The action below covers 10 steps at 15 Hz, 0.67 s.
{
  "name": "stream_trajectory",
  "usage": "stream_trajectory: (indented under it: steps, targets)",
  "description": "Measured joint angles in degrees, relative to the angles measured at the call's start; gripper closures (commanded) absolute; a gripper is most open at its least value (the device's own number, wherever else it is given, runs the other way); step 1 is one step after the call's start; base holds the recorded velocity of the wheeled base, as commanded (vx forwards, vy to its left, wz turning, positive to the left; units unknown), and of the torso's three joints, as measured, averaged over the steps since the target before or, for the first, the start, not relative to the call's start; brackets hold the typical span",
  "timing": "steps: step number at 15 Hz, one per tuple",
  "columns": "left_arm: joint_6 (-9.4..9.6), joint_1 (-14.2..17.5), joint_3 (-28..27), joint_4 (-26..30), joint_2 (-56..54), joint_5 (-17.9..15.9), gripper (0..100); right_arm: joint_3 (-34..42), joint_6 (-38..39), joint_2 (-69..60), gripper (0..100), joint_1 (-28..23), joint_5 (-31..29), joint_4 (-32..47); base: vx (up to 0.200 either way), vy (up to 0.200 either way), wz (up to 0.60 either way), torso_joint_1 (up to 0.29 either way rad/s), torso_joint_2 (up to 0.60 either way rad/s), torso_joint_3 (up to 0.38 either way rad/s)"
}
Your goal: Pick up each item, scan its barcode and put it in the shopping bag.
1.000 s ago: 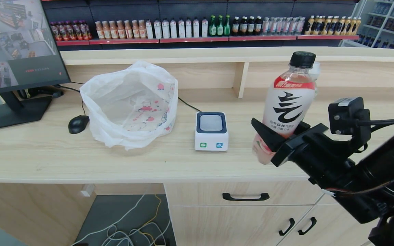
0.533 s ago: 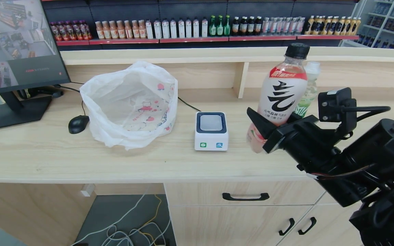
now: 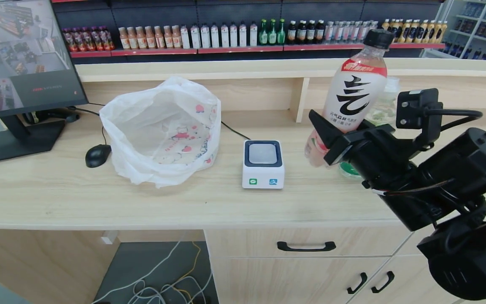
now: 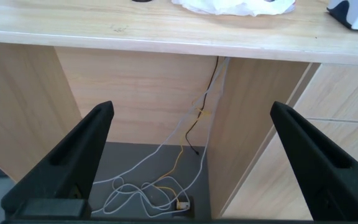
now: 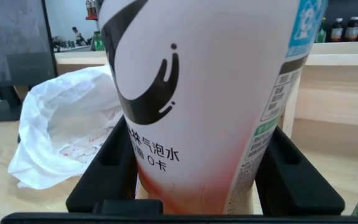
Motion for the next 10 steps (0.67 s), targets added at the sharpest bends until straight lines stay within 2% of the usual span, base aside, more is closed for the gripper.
stream_trajectory:
  steps: [6,10]
  targets:
    - [-0.26,0.0,0.0,0.0,0.0,0.0,0,-0.2,1.6,0.1,100,-0.3,0.1,0.3,0.000,0.200,0.00,0.003,0.00,0.002]
    - [-0.12,-0.1,0.0,0.0,0.0,0.0,0,-0.5,2.2,-0.1,100,-0.2,0.2,0.4,0.000,0.000,0.00,0.000,0.00,0.000]
